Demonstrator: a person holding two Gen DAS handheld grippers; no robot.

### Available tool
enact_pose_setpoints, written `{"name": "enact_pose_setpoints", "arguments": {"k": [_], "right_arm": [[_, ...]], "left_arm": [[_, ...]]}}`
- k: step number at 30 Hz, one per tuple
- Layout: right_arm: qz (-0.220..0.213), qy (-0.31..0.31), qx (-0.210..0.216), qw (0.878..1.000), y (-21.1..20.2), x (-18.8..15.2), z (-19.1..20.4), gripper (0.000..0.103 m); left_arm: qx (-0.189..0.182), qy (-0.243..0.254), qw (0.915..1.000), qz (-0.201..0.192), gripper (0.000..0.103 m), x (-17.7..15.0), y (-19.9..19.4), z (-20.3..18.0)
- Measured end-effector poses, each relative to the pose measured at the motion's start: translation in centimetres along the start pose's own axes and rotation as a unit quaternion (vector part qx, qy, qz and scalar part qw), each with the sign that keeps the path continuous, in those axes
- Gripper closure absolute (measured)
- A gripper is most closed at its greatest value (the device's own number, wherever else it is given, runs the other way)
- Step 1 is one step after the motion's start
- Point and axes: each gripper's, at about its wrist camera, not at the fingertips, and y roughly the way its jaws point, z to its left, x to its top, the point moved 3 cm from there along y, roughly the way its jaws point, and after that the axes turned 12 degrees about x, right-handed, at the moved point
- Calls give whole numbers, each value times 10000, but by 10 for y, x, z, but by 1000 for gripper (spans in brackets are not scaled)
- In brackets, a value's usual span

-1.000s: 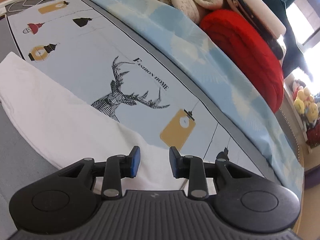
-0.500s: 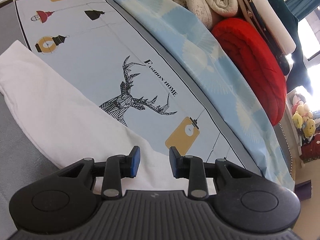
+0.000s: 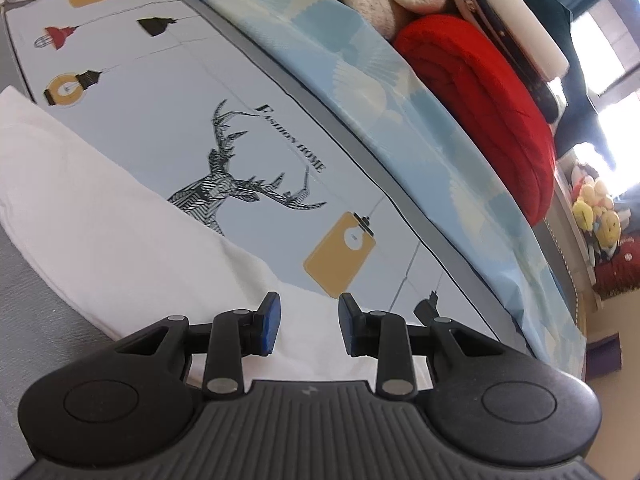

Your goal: Fold small clothes

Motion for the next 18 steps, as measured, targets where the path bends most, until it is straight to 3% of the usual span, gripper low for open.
{"name": "enact_pose_setpoints", "arguments": {"k": [2, 3, 5, 7, 11, 15, 18], "right_arm": [[-248, 452, -524, 9973, 6, 11, -59, 93], [-254, 504, -565, 9968, 7, 9, -75, 91], [-177, 748, -298, 9966, 9, -8, -97, 81], [-4, 1141, 128, 9934, 14, -36, -111, 79], [448, 1782, 515, 9816, 34, -90, -120, 79], [548, 2412, 671, 9666, 52, -118, -123, 79], [560, 1953, 401, 9783, 55, -111, -110, 78]], "left_arm": [[-38, 129, 9999, 1, 69, -3, 0, -7], [-51, 197, 9998, 3, 69, -5, 1, -10], [-36, 326, 9995, 12, 69, -9, 3, -17], [-11, 419, 9991, 21, 69, -13, 5, -22], [15, 686, 9976, 67, 69, -25, 9, -33], [-62, 901, 9958, 171, 69, -33, 11, -43], [-108, 1043, 9944, 153, 69, -36, 6, -52]]}}
